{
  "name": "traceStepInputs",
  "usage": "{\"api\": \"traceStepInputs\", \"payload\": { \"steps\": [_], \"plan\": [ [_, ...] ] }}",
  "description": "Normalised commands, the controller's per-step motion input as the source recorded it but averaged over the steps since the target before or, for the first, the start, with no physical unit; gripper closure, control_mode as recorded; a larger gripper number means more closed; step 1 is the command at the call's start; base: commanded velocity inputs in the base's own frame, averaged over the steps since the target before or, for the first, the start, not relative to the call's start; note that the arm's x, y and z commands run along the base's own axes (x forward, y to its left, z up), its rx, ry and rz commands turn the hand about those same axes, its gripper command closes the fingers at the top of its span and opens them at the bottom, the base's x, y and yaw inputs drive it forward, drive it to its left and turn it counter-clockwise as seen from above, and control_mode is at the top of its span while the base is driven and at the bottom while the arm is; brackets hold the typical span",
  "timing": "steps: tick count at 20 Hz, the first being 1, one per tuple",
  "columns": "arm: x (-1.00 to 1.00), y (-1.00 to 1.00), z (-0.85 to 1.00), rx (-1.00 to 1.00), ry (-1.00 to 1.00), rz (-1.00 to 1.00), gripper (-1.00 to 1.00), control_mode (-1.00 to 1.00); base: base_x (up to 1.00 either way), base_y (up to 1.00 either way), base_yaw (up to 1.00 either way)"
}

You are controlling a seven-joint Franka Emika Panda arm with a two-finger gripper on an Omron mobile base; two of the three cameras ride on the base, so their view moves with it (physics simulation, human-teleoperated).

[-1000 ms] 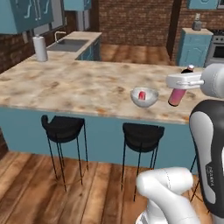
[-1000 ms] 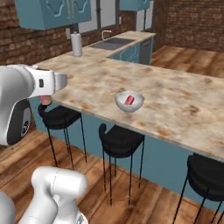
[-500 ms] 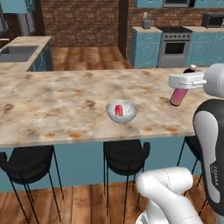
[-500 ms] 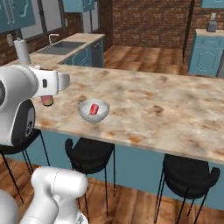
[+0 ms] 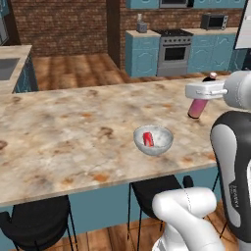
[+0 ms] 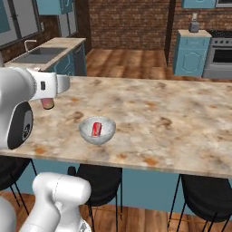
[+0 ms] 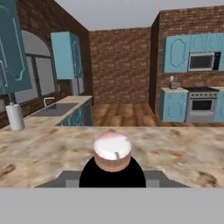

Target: Open the fridge, grab two sodas, and place both sodas inside the bowl with ice on the dining counter.

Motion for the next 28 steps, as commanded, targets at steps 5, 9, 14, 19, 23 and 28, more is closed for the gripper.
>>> {"api": "traceStepInputs", "payload": {
  "steps": [5, 9, 14, 19, 23, 28],
  "plan": [
    [0.2, 0.0, 0.0, 0.0, 0.05, 0.0, 1.0, -1.0, 0.8, 0.04, -0.07],
    [1.0, 0.0, -0.15, -0.03, 0.36, 0.01, 1.0, -1.0, 0.0, 0.0, 0.0],
    [1.0, 0.01, -0.52, -0.12, 0.48, 0.19, 1.0, -1.0, 0.0, 0.0, 0.0],
    [0.97, 0.0, -0.71, -0.12, 0.36, 0.32, 1.0, -1.0, 0.0, 0.0, 0.0],
    [0.86, 0.0, -0.62, -0.12, 0.24, 0.39, 1.0, -1.0, 0.0, 0.0, 0.0],
    [0.44, 0.0, -0.48, -0.17, 0.03, 0.46, 1.0, -1.0, 0.0, 0.0, 0.0]
  ]
}}
